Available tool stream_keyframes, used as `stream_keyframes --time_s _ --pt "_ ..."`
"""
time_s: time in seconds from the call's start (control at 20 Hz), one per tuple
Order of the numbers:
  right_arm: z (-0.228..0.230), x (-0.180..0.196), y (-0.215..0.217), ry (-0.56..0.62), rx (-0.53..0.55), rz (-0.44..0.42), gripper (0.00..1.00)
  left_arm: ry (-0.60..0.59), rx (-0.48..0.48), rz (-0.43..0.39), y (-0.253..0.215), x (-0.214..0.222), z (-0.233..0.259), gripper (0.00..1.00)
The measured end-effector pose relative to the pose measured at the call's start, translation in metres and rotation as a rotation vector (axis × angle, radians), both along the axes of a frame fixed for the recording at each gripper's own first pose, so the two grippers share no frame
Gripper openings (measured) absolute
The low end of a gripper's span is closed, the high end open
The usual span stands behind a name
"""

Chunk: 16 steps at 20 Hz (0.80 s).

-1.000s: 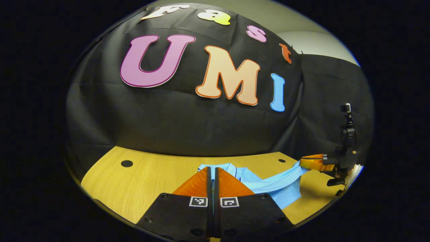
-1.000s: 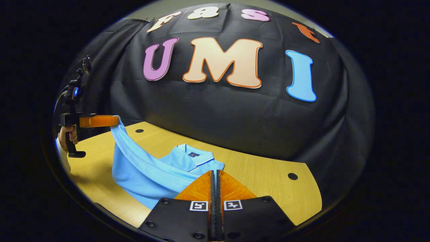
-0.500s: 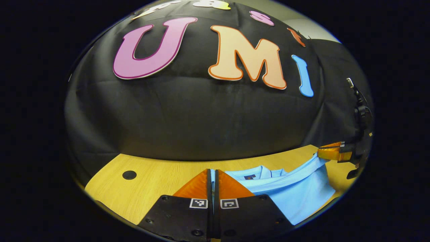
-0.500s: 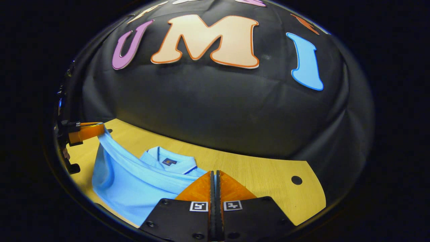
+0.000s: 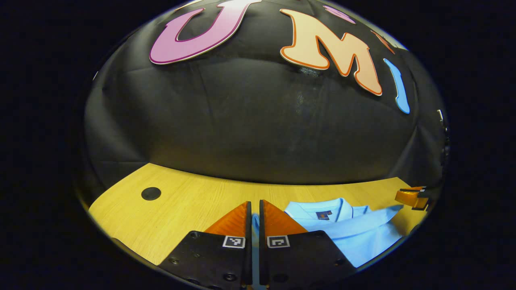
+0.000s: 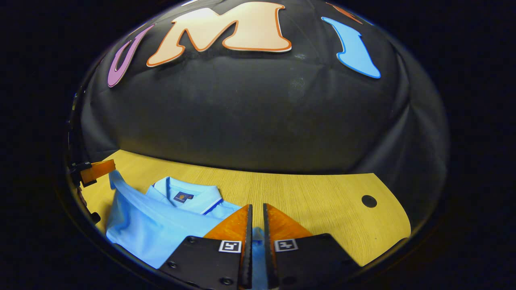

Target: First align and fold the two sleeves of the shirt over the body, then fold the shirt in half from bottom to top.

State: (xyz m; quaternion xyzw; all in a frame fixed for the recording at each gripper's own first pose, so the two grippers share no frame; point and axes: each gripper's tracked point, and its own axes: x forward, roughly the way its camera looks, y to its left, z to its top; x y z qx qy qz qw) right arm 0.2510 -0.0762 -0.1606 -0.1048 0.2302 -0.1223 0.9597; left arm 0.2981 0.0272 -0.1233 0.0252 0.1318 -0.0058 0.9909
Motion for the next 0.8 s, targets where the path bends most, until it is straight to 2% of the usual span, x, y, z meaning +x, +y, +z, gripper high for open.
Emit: stream_keyframes --time_s 0.05,0.2,0.25,0.3,0.4,0.8 --pt "0.001 -0.003 0.002 0.003 0.018 0.0 0.23 0.001 -0.003 0.002 0.001 -0.006 0.003 0.07" --pt "0.011 -0.01 0.004 -0.015 0.036 0.008 1.0 0.011 0.031 0.035 0.013 -0.023 0.011 0.7" --pt "0.014 -0.016 0.007 -0.018 0.042 0.016 1.0 -0.001 0.041 0.03 0.014 -0.027 0.015 0.91" --pt "0.017 -0.022 0.01 -0.023 0.043 0.026 1.0 -0.007 0.045 0.026 0.013 -0.034 0.021 1.0" --pt "0.023 -0.033 0.011 -0.038 0.026 0.039 1.0 -0.015 0.05 0.02 0.013 -0.049 0.028 0.96" --pt "0.052 -0.091 0.02 -0.092 0.037 0.053 1.0 0.003 0.029 0.014 0.008 -0.103 0.037 0.96"
